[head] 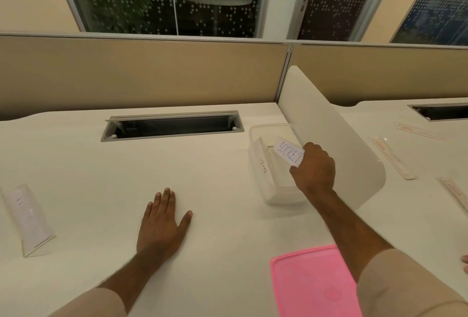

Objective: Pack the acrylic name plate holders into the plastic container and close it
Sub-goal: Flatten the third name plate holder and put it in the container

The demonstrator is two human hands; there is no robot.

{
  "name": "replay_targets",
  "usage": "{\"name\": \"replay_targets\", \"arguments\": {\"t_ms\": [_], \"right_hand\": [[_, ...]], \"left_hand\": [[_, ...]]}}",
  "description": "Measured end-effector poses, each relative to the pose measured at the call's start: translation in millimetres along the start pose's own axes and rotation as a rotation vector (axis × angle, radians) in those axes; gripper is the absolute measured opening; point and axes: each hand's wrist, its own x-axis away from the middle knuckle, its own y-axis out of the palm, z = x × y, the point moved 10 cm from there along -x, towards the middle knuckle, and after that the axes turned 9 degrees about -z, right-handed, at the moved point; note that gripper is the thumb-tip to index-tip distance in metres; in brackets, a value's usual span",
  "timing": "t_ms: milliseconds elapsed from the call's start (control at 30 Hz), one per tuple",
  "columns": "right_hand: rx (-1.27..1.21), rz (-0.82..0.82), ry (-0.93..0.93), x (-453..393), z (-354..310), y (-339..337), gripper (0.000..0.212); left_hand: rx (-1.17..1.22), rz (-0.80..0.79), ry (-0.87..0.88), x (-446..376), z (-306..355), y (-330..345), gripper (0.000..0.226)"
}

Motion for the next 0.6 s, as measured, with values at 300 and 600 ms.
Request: {"name": "replay_targets", "arguments": {"t_ms": [300, 600], "right_hand": [[0.022, -0.405, 0.225, -20.7, 21.0, 60.5, 0.056], [0.025, -0.562, 0.245, -24.4, 22.5, 84.5, 0.029]], "left_hand": [[0.012, 0.001, -0.009, 1.3, 0.6, -2.1, 0.085], [0.006, -0.003, -0.011, 0.3, 0.1, -0.4, 0.082]]}}
